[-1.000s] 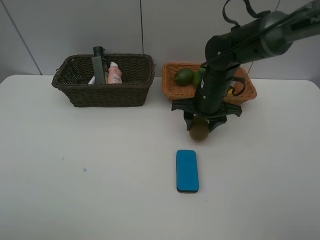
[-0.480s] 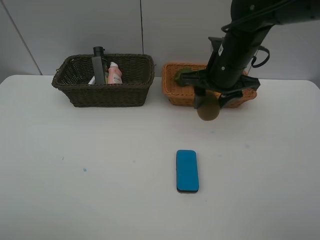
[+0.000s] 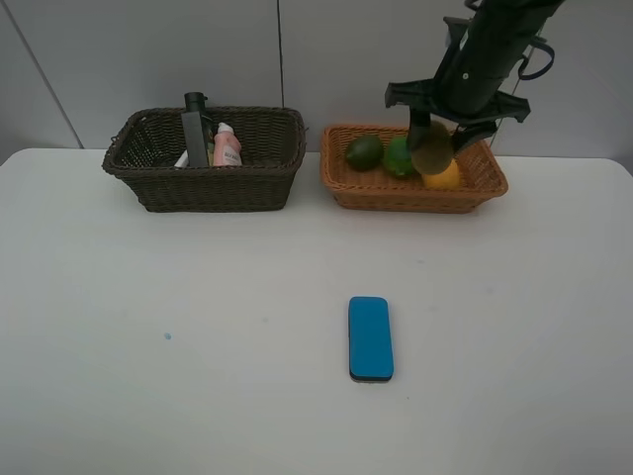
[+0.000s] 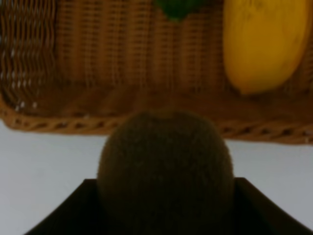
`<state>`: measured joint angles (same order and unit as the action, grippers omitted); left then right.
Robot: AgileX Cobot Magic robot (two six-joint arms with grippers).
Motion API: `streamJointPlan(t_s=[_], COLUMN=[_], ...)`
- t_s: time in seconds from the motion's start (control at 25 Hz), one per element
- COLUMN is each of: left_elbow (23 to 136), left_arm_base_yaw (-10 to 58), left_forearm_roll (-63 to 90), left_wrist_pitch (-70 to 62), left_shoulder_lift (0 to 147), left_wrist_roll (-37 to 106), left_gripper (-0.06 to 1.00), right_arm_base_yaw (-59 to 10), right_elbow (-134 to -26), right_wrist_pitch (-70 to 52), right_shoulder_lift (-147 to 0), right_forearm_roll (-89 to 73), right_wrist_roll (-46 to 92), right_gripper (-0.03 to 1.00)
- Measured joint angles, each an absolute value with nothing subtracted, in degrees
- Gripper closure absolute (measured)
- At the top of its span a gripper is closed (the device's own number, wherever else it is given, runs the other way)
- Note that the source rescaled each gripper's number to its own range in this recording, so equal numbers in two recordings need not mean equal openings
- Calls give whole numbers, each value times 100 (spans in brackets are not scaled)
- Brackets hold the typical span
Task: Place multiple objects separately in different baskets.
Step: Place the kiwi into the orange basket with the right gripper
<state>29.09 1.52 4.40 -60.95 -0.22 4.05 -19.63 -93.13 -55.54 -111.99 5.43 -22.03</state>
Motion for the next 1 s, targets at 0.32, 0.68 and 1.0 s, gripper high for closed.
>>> streamJointPlan(t_s=[0.32,0.68,1.0], left_elbow=[2909,2909,2909], left_arm_base_yaw=[152,152,152], left_forearm_roll=[440,440,440], left_wrist_pitch=[-6095,-6095,-6095], left_shoulder_lift=[-22,-22,-22], left_wrist_roll=[405,405,405], left_gripper=[1,1,1], right_arm_base_yaw=[-1690,-1688,-1688], right_elbow=[-10904,-11089,-11100], right_wrist_pitch=[-5832,-5920,-6211], right_shoulder_lift=[-12473,-12652,-12644], right_forearm_roll=[393,387,393], right_wrist_roll=[-1895,-1871,-1852], right_gripper=[88,51,-2])
